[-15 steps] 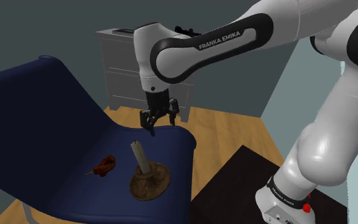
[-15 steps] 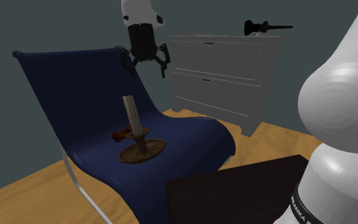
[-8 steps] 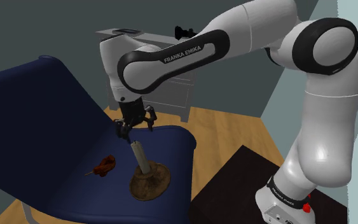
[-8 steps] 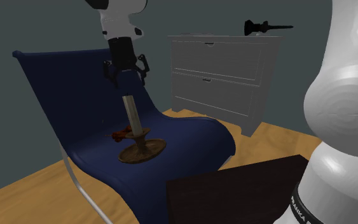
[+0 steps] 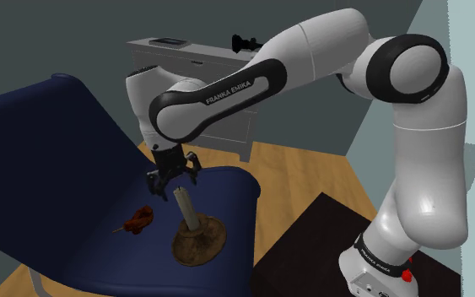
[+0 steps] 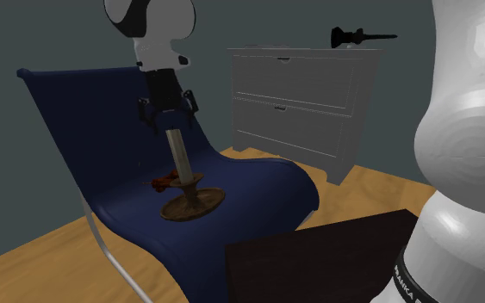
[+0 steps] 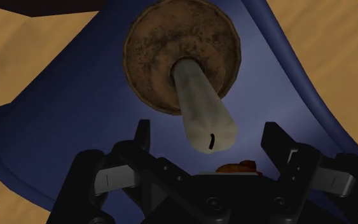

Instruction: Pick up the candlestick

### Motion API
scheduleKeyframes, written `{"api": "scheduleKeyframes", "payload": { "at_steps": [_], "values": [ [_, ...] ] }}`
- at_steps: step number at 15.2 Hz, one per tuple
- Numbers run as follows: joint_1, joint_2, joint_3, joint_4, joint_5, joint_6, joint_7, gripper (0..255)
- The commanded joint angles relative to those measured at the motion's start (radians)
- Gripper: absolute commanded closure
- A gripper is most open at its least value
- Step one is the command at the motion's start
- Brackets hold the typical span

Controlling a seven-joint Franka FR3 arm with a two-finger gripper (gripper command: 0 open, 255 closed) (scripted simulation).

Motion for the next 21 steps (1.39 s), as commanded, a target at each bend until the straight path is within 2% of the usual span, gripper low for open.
{"api": "scheduleKeyframes", "payload": {
  "at_steps": [1,2,3,12,21],
  "values": [
    [0.000,0.008,-0.002,-0.007,-0.004,0.014,0.001,0],
    [0.000,0.008,-0.002,-0.006,-0.004,0.014,0.001,0],
    [0.000,0.005,-0.002,-0.011,-0.003,0.016,0.002,255],
    [0.000,0.008,-0.002,-0.006,-0.004,0.014,0.001,255],
    [-0.004,-0.038,0.009,0.052,0.018,-0.086,-0.011,255]
  ]
}}
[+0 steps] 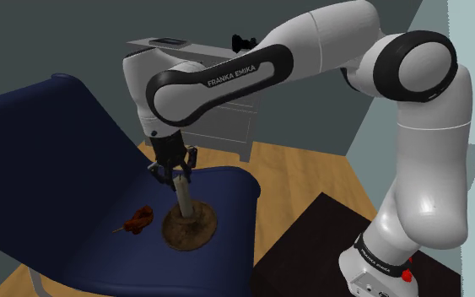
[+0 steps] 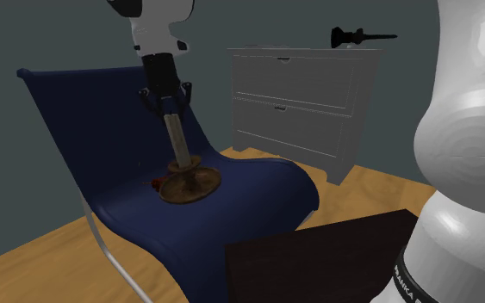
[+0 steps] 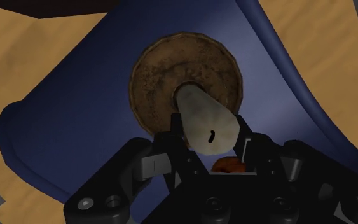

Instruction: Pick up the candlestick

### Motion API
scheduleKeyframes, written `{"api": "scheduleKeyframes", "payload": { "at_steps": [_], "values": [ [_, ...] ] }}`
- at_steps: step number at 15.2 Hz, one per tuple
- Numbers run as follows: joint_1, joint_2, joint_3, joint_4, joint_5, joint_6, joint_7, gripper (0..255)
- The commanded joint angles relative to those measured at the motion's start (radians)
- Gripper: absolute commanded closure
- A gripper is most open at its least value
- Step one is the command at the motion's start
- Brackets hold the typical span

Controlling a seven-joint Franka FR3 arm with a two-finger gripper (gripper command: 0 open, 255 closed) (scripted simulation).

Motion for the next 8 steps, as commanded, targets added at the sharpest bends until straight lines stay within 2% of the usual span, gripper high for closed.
{"api": "scheduleKeyframes", "payload": {
  "at_steps": [1,8],
  "values": [
    [0.000,-0.011,0.003,0.012,0.005,-0.021,-0.001,255],
    [0.000,-0.029,0.007,0.056,0.014,-0.082,-0.007,255]
  ]
}}
